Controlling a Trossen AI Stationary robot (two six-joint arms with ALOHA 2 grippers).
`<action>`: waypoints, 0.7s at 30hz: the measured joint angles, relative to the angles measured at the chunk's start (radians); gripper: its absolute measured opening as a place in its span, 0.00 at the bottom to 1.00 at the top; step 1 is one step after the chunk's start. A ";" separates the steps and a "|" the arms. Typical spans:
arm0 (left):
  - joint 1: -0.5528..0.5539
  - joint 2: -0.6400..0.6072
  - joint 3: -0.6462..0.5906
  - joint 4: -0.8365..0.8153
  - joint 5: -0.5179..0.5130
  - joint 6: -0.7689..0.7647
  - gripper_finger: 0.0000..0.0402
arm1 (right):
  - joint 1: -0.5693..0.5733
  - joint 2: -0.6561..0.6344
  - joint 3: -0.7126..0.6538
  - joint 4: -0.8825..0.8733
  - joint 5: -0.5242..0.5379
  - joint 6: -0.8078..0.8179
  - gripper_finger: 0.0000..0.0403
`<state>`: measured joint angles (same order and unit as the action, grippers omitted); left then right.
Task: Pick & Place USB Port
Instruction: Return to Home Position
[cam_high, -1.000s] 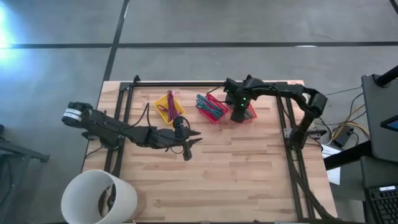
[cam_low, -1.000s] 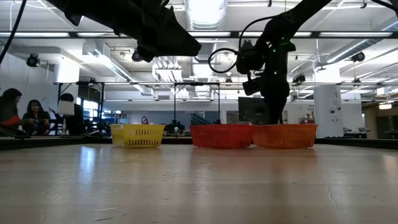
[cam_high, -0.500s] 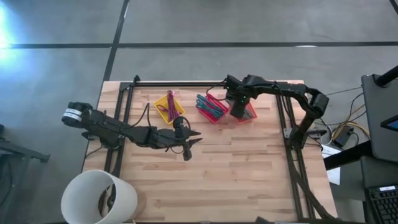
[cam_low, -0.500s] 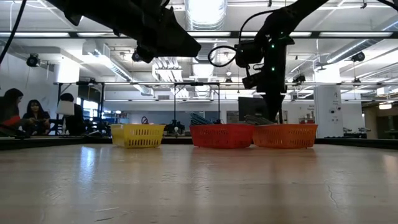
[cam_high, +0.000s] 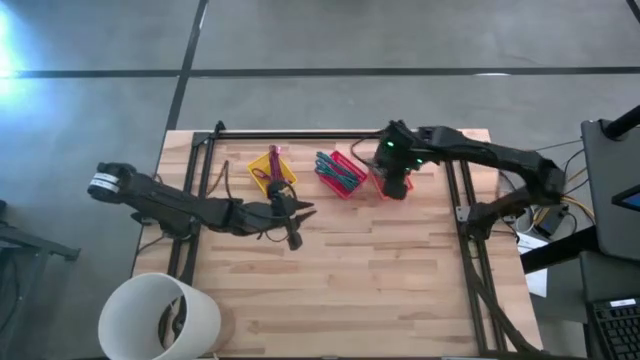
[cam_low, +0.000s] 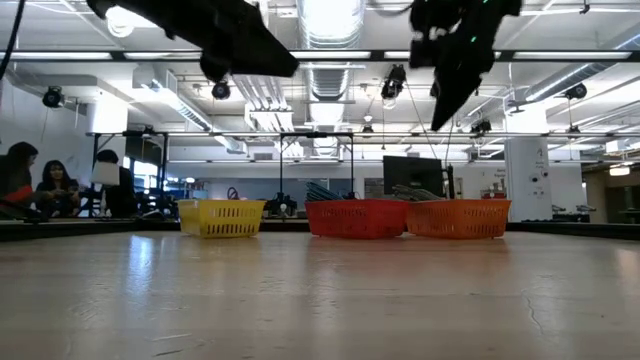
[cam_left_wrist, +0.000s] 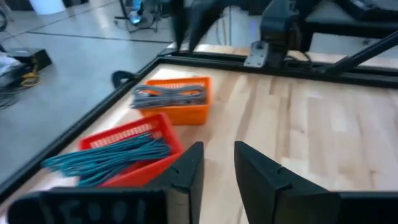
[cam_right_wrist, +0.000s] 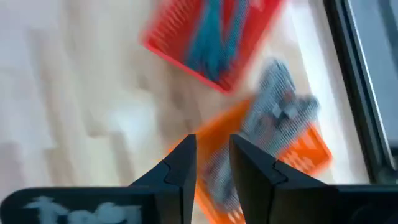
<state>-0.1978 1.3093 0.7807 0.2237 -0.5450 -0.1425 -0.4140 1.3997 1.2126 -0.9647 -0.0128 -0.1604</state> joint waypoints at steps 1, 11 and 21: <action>0.000 -0.027 0.000 -0.036 -0.007 0.000 0.22 | 0.013 -0.041 -0.025 0.031 -0.020 -0.003 0.22; -0.001 -0.275 -0.139 -0.083 -0.014 0.100 0.14 | 0.110 -0.440 -0.381 0.413 -0.243 -0.015 0.24; 0.000 -0.483 -0.531 0.414 -0.018 0.136 0.14 | 0.115 -0.780 -0.668 0.739 -0.251 0.006 0.21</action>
<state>-0.1982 0.8259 0.2499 0.6374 -0.5632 -0.0066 -0.2985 0.6201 0.5448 -0.2259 -0.2638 -0.1545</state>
